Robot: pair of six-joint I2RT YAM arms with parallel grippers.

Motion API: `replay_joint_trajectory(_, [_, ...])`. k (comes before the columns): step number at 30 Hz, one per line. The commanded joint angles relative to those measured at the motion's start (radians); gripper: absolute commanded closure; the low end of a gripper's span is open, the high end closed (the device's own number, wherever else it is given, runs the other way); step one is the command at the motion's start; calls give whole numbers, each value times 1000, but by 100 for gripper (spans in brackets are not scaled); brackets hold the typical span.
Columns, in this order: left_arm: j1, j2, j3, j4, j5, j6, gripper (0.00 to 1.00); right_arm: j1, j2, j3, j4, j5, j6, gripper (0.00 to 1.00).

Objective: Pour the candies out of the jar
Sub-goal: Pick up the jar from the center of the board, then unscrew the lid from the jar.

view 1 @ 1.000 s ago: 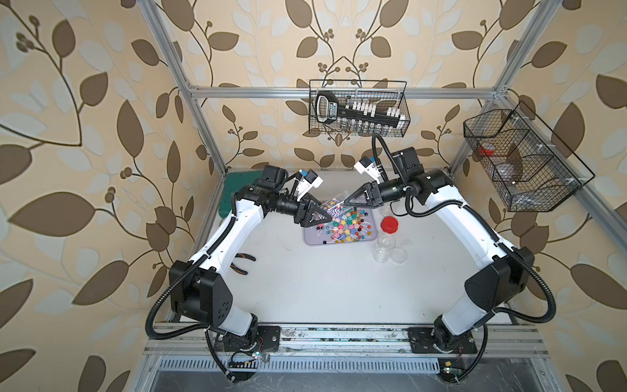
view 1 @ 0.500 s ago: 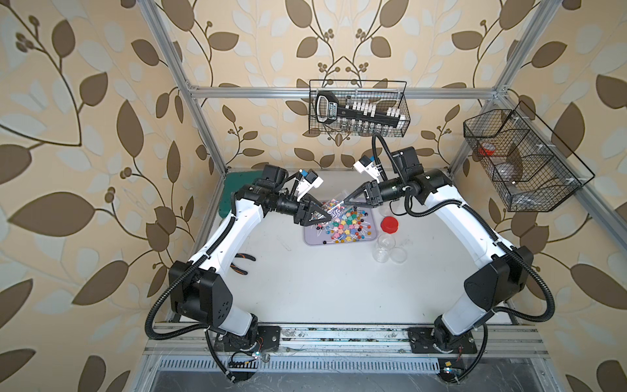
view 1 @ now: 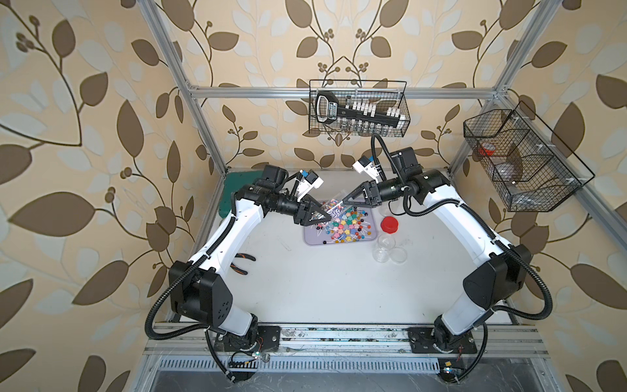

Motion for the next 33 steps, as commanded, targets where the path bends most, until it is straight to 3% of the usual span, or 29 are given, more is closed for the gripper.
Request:
replay_joint_trajectory(1, [-1,-27,41,-7,-1,3,46,-8,10,-12,11,-8,-6,26])
replay_joint_trajectory(9, [-19,-36,43,-22,-115,25,50,-87,-5,-29,41,35,15,24])
replay_joint_trajectory(20, [-130,-191,-62,121,-528,49,50,-138,48,-32,83,-80,112,17])
replay_joint_trajectory(26, [-149,-227,-94,136,-545,63,49,-109,72,-38,82,-127,114,16])
replay_joint_trajectory(33, [-157,-220,-80,115,-536,67,49,-77,76,-19,82,-152,95,27])
